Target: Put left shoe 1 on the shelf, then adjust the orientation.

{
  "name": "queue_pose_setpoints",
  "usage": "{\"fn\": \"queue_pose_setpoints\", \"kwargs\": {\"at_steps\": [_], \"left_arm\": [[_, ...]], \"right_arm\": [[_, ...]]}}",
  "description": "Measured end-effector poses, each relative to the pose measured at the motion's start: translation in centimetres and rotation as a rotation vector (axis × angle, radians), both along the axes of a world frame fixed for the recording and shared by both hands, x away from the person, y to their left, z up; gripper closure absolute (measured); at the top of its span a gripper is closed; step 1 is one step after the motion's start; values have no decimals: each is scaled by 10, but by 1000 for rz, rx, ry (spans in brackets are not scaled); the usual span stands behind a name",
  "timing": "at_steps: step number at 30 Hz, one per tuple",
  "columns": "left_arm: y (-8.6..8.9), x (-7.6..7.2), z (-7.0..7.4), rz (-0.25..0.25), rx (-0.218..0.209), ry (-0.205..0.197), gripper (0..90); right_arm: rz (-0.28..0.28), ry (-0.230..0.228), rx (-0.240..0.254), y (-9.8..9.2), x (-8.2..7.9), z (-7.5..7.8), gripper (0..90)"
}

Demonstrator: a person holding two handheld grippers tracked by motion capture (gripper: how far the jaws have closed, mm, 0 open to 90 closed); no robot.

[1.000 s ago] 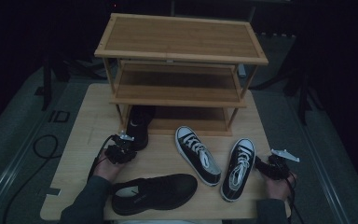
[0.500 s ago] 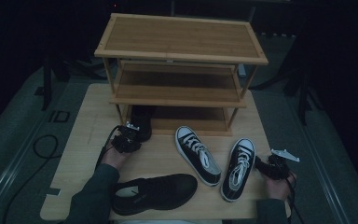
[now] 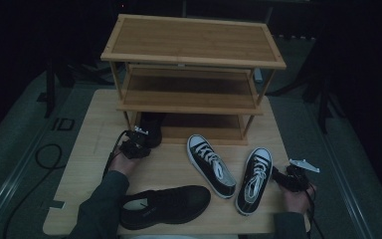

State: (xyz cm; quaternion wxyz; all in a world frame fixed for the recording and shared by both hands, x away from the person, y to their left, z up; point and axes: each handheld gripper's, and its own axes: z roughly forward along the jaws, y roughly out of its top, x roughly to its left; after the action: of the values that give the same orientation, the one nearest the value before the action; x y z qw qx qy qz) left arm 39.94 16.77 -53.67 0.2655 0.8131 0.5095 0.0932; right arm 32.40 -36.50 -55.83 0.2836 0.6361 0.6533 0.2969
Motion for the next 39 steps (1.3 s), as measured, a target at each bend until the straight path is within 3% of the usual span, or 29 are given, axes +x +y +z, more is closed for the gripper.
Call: {"fn": "queue_pose_setpoints", "kwargs": {"at_steps": [4, 9, 13, 23, 28, 33, 39], "left_arm": [[1, 1, 0, 1, -11, 3, 828], [2, -3, 2, -13, -9, -1, 731], [9, -15, 13, -23, -45, -29, 671], [25, -47, 46, -64, -75, -118, 606], [31, -56, 53, -70, -43, -130, 596], [33, -60, 57, -75, -45, -134, 588], [26, -71, 67, -132, -40, -151, 581]], "right_arm": [[1, 0, 1, 0, 0, 0, 378], [1, 0, 1, 0, 0, 0, 377], [0, 0, 2, 0, 1, 0, 375], [-5, 1, 0, 1, 3, 0, 366], [-3, 1, 0, 0, 3, 0, 366], [-3, 1, 0, 0, 3, 0, 366], [-3, 1, 0, 0, 3, 0, 366]]}}
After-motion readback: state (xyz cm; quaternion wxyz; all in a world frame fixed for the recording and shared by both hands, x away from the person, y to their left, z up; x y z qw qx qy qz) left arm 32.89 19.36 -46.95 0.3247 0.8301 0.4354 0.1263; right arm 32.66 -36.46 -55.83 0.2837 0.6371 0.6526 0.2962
